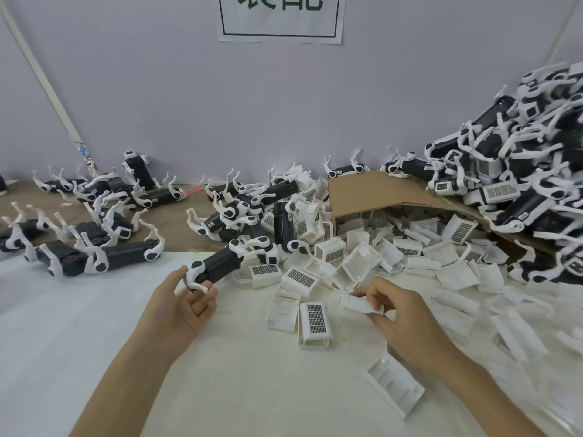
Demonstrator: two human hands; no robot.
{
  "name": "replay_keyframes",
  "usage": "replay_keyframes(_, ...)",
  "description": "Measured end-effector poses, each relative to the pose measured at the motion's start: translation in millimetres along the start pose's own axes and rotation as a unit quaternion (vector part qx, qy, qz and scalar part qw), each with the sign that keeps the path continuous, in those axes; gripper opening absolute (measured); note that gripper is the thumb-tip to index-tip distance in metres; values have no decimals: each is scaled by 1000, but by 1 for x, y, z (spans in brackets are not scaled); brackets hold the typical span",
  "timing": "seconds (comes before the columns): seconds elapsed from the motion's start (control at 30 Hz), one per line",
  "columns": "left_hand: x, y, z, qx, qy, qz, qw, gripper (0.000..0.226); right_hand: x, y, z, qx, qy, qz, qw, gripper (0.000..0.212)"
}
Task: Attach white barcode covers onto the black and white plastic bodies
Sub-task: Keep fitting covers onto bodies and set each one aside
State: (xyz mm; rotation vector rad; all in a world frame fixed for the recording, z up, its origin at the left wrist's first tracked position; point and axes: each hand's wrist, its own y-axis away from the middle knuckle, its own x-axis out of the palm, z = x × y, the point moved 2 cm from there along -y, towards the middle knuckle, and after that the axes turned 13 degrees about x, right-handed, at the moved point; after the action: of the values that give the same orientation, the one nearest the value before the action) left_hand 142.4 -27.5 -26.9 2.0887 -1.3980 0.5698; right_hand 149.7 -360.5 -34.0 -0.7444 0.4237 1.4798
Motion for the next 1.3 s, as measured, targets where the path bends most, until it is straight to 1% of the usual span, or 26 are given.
replay_keyframes(0.13,3,0,3,-37,-16,36,999,32,2,2,2,2,-8,17,1000,55)
replay_keyframes(0.2,5,0,7,-41,-8,40,998,30,3,3,5,4,-28,16,999,55)
replay_keyframes(0.27,8,0,12,-7,-13,46,999,22,3,3,8,16,-71,18,997,51)
replay_keyframes(0.3,10,1,14,24,-41,55,997,20,2,3,9,26,-102,24,994,47)
replay_keyframes(0.37,16,4,19,115,-121,49,985,23,1,2,11,56,-179,52,981,37)
replay_keyframes(0.4,19,6,21,175,-167,38,970,27,0,1,12,72,-218,66,971,34)
replay_keyframes(0.43,22,11,22,242,-224,30,944,34,-1,1,13,87,-251,76,961,32)
replay_keyframes(0.5,28,21,26,355,-334,54,872,44,-2,1,16,113,-302,81,943,25)
replay_keyframes(0.57,34,32,35,426,-387,96,812,52,-3,2,18,134,-357,92,920,18)
replay_keyframes(0.67,45,45,47,507,-420,139,740,66,-3,5,25,146,-425,121,885,10)
replay_keyframes(0.73,50,54,53,548,-437,167,693,69,-2,9,29,137,-428,130,884,22)
replay_keyframes(0.77,52,58,55,562,-441,176,677,69,-1,11,31,133,-424,131,886,34)
replay_keyframes(0.8,53,62,56,572,-442,180,667,70,1,12,33,132,-427,134,884,46)
replay_keyframes(0.83,53,65,56,579,-443,179,661,72,3,13,34,134,-442,145,875,55)
replay_keyframes(0.87,53,66,57,581,-444,178,659,77,6,13,35,139,-463,160,860,59)
replay_keyframes(0.97,53,67,59,577,-459,186,650,92,11,15,39,147,-524,209,812,61)
replay_keyframes(1.03,53,66,58,568,-469,193,648,92,13,18,42,140,-543,230,795,61)
replay_keyframes(1.13,53,64,57,565,-485,201,637,88,17,22,44,135,-551,243,787,60)
replay_keyframes(1.3,51,62,57,581,-501,213,605,80,19,27,52,121,-517,255,808,63)
